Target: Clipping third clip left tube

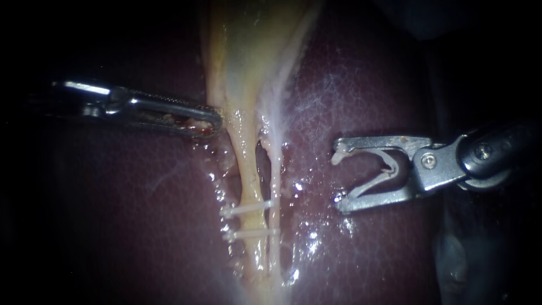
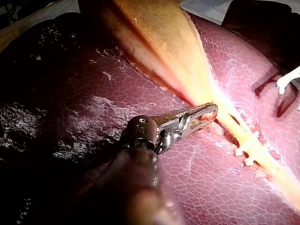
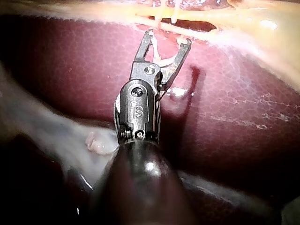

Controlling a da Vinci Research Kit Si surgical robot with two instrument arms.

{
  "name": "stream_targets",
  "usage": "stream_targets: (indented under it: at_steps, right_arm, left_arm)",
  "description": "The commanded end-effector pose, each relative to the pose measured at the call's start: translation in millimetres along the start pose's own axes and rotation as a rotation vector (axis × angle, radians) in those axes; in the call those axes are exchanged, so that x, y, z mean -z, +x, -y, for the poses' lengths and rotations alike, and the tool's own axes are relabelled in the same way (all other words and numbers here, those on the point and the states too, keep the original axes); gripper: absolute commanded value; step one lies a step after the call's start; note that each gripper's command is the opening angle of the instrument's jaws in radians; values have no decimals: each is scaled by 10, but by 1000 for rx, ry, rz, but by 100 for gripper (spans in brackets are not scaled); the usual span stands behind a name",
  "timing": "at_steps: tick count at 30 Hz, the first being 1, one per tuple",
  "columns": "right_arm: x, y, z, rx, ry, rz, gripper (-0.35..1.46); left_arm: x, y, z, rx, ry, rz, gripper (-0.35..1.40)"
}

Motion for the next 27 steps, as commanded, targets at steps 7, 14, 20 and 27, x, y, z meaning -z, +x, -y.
stream_targets:
  at_steps: [7,14,20,27]
  right_arm:
    - [0,0,-1,-1,-1,0,50]
    - [-1,-1,-2,-1,1,0,50]
    - [-3,0,-2,4,2,-1,50]
    - [-17,5,-5,-117,32,-22,50]
  left_arm:
    - [26,-13,1,7,1,2,-35]
    - [72,-47,-1,21,-35,26,-35]
    - [82,-51,-2,20,-46,32,-35]
    - [81,-50,-1,20,-47,32,-35]
